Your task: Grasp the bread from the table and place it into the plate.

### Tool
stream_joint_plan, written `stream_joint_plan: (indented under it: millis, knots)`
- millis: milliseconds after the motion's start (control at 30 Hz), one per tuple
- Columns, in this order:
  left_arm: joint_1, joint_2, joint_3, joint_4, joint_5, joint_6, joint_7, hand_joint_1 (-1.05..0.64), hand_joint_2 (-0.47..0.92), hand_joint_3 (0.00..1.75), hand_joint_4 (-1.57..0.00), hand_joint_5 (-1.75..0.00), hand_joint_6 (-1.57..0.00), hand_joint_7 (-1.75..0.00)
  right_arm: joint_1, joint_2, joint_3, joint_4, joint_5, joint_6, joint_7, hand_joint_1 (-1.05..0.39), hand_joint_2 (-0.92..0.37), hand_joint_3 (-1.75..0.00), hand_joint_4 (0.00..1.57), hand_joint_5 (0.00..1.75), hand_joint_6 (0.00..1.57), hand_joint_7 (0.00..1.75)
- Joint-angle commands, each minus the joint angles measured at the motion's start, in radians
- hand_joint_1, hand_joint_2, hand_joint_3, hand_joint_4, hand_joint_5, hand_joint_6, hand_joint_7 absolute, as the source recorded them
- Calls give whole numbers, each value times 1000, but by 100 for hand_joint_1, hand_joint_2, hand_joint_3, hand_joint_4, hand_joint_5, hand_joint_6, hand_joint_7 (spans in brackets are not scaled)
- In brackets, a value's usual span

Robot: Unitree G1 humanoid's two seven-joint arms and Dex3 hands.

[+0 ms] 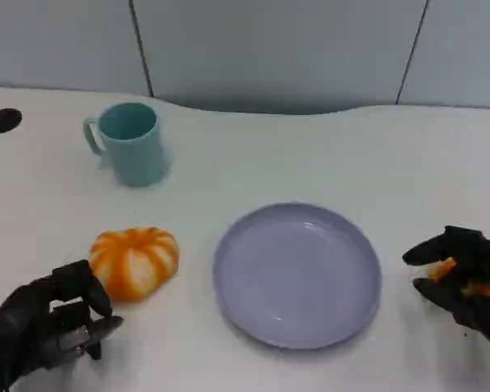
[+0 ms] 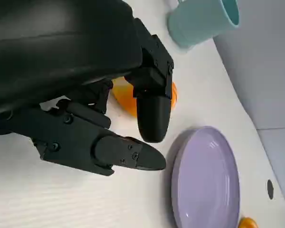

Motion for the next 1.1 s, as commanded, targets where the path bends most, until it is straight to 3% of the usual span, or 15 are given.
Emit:
stream_joint_plan:
  millis: [33,1100]
  knots:
    - [-2,13,3,0,-1,1,7,-44,92,15,-71,-175,-53,-175,2,-6,-4,-6,-3,-6,-7,-28,-92,-20,75,114,75,74]
    - [-10,13,-1,22,7,-21,10,-47,92,15,-70,-175,-52,-175,3,-6,-5,-11,-4,3,-7,-26,-92,-20,75,114,75,73]
